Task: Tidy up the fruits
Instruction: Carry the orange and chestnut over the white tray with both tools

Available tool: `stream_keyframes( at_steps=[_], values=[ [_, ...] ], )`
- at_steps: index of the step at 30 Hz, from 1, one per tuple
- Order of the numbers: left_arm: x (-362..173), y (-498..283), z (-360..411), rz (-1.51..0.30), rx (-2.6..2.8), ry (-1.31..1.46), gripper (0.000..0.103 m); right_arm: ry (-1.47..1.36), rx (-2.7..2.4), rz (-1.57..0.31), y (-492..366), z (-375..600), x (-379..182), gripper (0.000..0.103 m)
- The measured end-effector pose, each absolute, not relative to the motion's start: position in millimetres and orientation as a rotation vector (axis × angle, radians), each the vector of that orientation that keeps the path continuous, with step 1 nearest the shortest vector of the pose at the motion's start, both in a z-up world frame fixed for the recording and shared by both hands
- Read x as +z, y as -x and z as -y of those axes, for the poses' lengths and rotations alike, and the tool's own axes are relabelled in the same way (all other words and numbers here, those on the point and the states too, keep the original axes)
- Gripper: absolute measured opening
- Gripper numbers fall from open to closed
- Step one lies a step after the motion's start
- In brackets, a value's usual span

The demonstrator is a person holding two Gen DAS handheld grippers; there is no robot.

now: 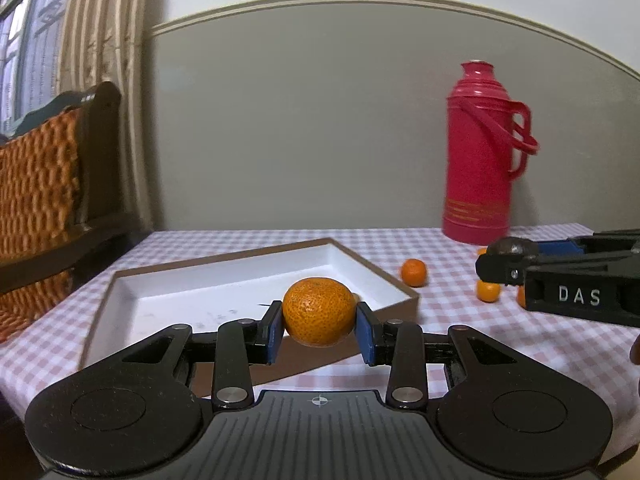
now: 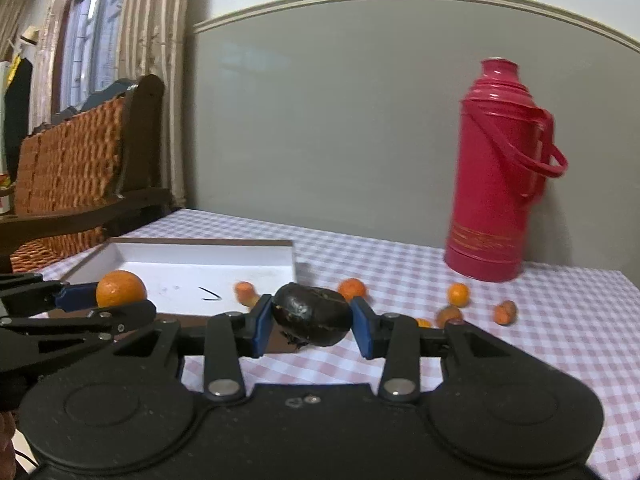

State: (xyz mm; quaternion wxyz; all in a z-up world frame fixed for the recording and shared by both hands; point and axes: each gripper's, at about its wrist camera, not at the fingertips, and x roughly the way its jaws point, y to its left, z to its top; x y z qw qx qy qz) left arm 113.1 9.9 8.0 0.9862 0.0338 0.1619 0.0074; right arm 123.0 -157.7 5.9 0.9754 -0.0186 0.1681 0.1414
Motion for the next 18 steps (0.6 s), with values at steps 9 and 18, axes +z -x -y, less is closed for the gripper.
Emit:
stream_keyframes(
  at_steps=[9,18],
  values=[
    [10.7,-110.0,-39.7,-0.323,0.084,-0.050,0.038,0.050,0.341,-0.337,-125.7,123.1,6.7,0.032],
    [12.6,-105.2,-67.5,-0.324,0.143,-0.044,0.038,0.053,0.389,-0.338,-129.4,96.4,7.1,0.032]
  ],
)
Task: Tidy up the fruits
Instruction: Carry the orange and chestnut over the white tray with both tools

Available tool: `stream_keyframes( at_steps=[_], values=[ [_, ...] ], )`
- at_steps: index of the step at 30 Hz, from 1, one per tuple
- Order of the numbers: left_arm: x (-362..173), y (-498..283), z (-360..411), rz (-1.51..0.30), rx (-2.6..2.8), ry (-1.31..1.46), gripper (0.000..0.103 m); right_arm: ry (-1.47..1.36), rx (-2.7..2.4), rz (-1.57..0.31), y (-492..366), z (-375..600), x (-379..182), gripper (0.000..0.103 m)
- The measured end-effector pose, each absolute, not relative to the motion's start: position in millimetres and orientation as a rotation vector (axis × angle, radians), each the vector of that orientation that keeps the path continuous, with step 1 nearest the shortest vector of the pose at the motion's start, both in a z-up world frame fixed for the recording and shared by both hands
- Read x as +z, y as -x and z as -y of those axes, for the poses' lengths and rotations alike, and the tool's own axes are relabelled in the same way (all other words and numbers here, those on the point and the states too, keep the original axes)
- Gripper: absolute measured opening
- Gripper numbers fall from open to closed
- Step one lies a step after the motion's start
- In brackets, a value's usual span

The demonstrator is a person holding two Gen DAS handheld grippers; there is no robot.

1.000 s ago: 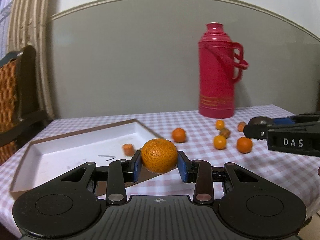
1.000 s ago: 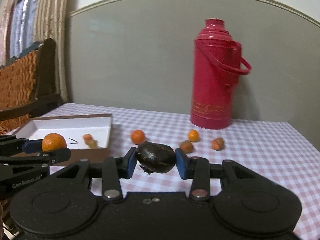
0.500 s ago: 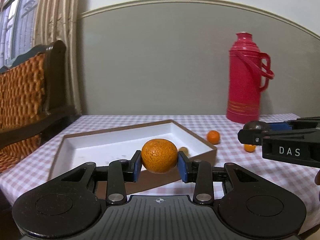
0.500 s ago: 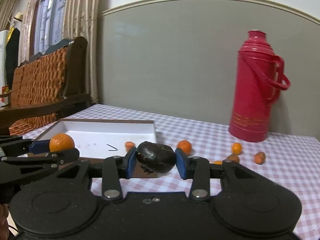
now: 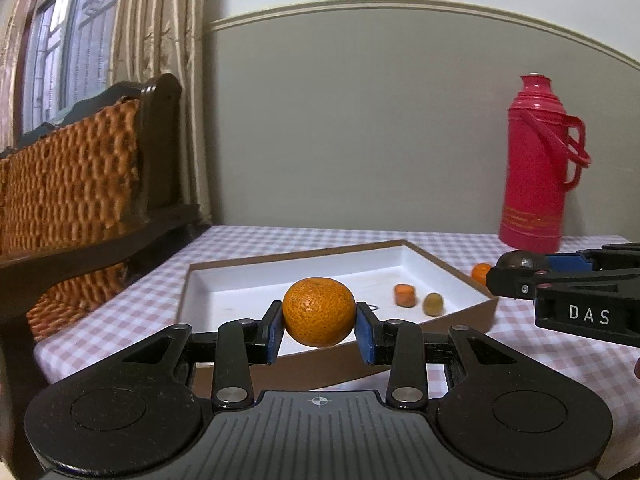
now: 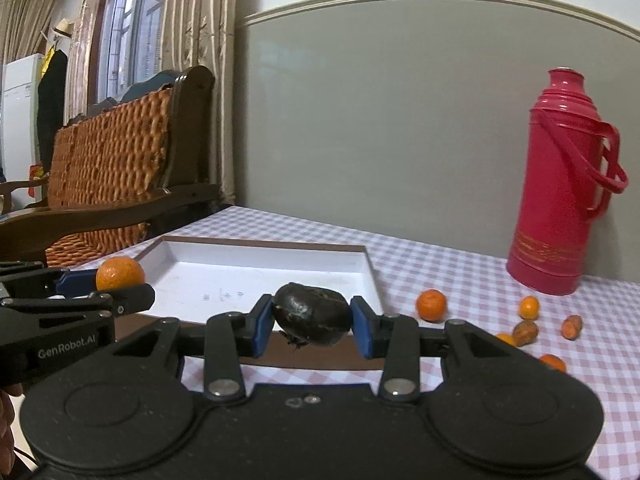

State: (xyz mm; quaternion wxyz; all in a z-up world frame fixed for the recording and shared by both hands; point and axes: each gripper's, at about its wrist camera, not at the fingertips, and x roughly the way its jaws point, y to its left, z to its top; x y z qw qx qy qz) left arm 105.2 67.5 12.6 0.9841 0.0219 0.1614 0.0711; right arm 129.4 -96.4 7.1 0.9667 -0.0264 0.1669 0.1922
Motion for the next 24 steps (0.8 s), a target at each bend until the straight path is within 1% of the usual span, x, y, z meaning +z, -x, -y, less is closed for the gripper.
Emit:
stream_keyframes(
  at_steps=[13,19,24],
  values=[
    [14.5,-115.0,-97.3,-0.324,0.208,-0.027,0.038,0.079,0.441,-0.325,-138.5,63.7,10.9,0.032],
    [16.9,-136.4,-108.2,-0.320,0.232,-0.006,0.038,0.136,0.451,-0.310,-159.3,48.2,12.8,0.032],
    [15.5,-155.5,-117.9,-0.326,0.248,0.004,0.038,0.120,0.440,-0.326,-180.1,47.1,9.0,0.032]
  ],
)
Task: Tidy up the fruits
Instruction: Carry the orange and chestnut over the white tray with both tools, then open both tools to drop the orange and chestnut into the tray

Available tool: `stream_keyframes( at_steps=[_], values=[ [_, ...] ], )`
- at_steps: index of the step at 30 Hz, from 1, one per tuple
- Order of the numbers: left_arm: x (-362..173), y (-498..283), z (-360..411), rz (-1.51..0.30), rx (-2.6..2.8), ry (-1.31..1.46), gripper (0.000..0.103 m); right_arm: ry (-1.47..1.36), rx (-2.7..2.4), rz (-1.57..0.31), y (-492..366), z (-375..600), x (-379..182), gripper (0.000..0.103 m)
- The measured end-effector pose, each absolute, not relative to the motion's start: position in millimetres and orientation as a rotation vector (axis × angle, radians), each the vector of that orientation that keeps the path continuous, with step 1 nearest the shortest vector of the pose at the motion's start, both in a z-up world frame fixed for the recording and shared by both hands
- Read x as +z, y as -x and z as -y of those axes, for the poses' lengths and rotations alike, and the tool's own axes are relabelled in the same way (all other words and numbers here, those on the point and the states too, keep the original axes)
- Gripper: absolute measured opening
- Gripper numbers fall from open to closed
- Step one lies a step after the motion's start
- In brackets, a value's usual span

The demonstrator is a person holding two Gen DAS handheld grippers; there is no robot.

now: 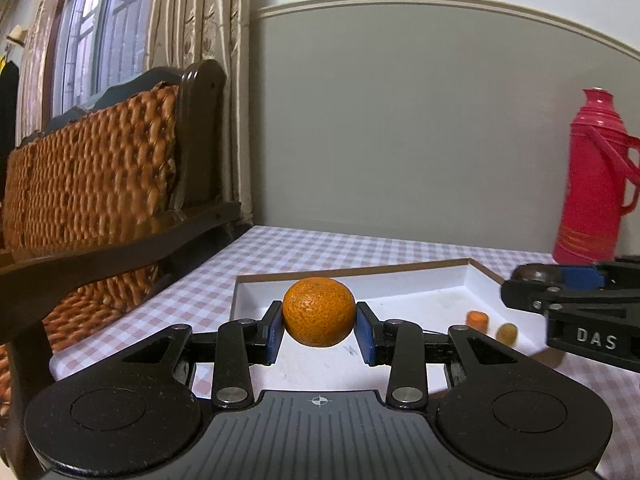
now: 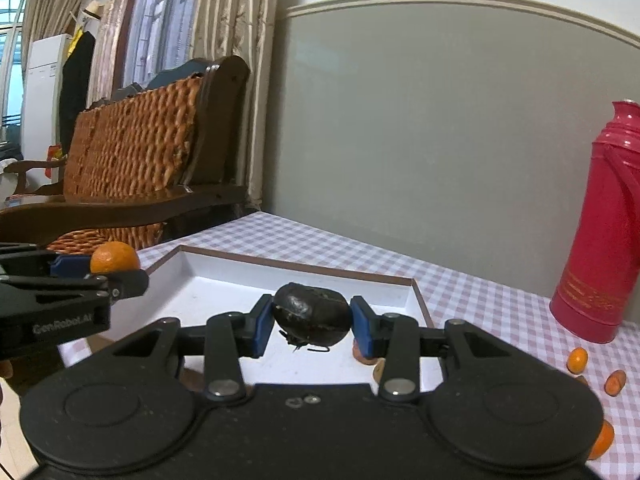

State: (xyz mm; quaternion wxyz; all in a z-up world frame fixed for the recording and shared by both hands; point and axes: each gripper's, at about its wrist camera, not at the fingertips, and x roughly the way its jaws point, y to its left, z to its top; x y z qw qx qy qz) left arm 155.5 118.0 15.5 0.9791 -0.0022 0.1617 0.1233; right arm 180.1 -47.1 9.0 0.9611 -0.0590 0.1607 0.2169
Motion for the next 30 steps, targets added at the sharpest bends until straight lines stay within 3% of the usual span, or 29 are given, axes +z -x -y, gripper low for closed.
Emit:
stream_keyframes(
  at_steps=[25,26,27,28,30],
  values=[
    [4.5,-225.0,-159.4,-0.402,0.313,0.027,0.040,0.061,0.434,-0.426,-280.9,47.6,-2.2,0.034],
    [2.3,-223.2,-160.5,-0.394,0.333,0.027,0.062,0.070,0.430,-0.438,-283.0,48.2,-3.6,0.042],
    [1.7,-221.0,-161.3,-0.382,0.348,0.026,0.081,0.068,0.405,-0.416,-282.3,49.6,-4.4,0.075],
    [2.5,-217.8,-161.8,-0.357,0.351,0.018,0.103,0.066,0.376,-0.381,-279.2,51.3,-4.6,0.094],
    [5.5,-212.8,-162.6,-0.325,0.372,0.006,0.103,0.076,0.364,-0.375,-277.0,54.1,-4.1,0.095]
  ],
)
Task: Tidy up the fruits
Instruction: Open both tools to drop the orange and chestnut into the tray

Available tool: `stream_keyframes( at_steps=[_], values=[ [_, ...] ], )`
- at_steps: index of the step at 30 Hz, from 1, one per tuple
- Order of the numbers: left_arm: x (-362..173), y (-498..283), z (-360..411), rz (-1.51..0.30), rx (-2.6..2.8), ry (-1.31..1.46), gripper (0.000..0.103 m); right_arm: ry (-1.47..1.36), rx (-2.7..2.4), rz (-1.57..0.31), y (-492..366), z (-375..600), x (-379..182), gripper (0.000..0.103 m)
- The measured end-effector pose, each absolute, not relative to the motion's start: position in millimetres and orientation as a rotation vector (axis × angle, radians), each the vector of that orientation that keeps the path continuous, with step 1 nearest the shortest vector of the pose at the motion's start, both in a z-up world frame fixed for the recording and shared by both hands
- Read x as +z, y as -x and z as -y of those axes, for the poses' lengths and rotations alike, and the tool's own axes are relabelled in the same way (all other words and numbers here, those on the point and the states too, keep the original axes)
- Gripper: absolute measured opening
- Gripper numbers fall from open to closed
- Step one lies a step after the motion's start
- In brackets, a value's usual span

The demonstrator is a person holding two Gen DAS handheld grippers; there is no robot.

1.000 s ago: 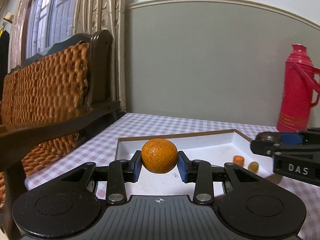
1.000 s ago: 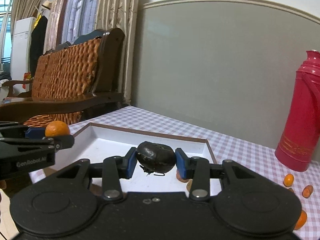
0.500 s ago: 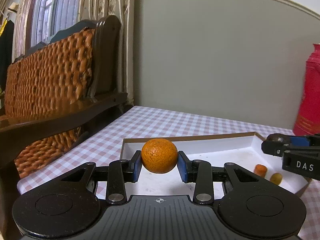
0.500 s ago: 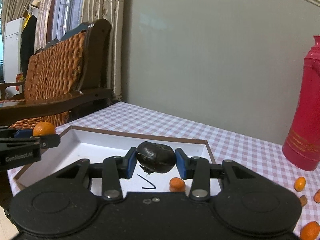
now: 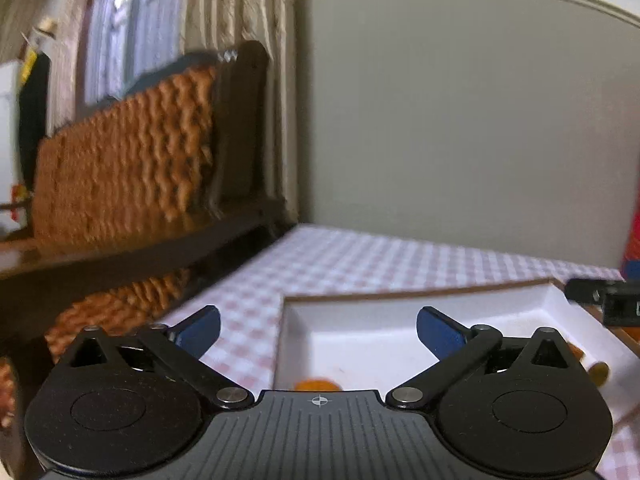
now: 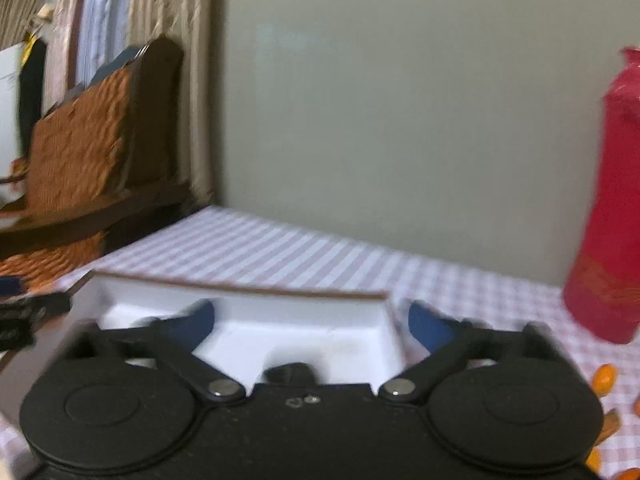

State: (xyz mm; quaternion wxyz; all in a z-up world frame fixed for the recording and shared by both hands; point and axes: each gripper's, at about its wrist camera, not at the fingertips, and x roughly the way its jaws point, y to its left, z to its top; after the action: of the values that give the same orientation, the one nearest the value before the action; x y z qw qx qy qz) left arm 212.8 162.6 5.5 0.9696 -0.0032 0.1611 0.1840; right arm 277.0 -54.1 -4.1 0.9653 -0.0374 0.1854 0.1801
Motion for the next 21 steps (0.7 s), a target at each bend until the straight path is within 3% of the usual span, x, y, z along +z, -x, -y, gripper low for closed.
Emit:
stream_keyframes(
  at_steps=[21],
  values=[
    [5.7,-207.8,-160.2,-0.353,0.357,0.023,0.103,0.090,0.372,-0.411,-271.9,54.4,-7.4,0.097]
  ],
)
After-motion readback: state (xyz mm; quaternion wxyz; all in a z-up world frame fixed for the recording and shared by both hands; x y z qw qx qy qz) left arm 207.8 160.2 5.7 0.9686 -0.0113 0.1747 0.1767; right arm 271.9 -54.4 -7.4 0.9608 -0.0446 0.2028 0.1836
